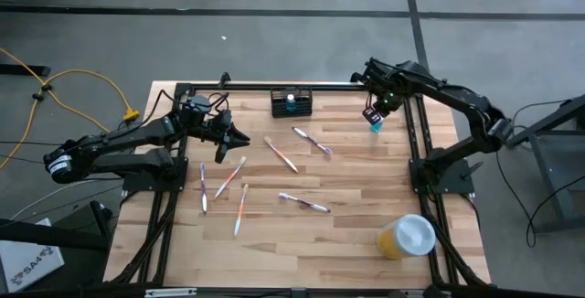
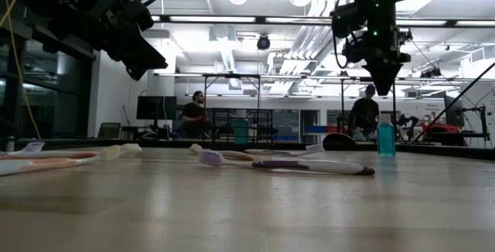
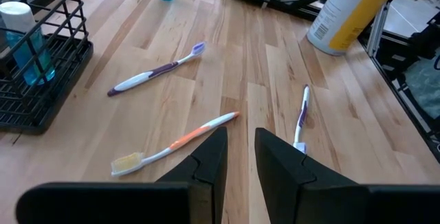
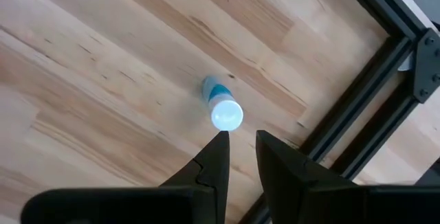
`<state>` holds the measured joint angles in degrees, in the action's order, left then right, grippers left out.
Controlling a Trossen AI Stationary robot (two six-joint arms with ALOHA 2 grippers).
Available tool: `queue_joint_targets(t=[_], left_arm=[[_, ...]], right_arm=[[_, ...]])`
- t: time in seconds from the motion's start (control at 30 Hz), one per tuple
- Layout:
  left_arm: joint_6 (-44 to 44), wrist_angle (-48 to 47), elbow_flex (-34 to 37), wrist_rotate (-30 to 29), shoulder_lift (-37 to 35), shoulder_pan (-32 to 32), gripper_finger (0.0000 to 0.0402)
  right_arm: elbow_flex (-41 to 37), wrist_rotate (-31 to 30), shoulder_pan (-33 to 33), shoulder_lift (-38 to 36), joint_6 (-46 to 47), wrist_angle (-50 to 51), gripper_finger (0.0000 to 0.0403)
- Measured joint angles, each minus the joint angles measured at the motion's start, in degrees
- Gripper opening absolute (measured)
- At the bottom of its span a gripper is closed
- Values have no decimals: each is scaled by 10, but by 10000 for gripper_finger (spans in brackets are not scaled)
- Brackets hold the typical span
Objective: Pick & Place toothbrushing station
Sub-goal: Put the blue mouthwash into the wire organizer
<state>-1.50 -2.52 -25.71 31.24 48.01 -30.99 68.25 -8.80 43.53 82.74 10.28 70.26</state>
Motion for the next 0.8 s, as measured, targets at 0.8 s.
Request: queue_joint_targets(t=[0.8], left_arm=[[0,0,0,0,0,0,71]], right_arm=[[0,15,0,0,-15,2,67]])
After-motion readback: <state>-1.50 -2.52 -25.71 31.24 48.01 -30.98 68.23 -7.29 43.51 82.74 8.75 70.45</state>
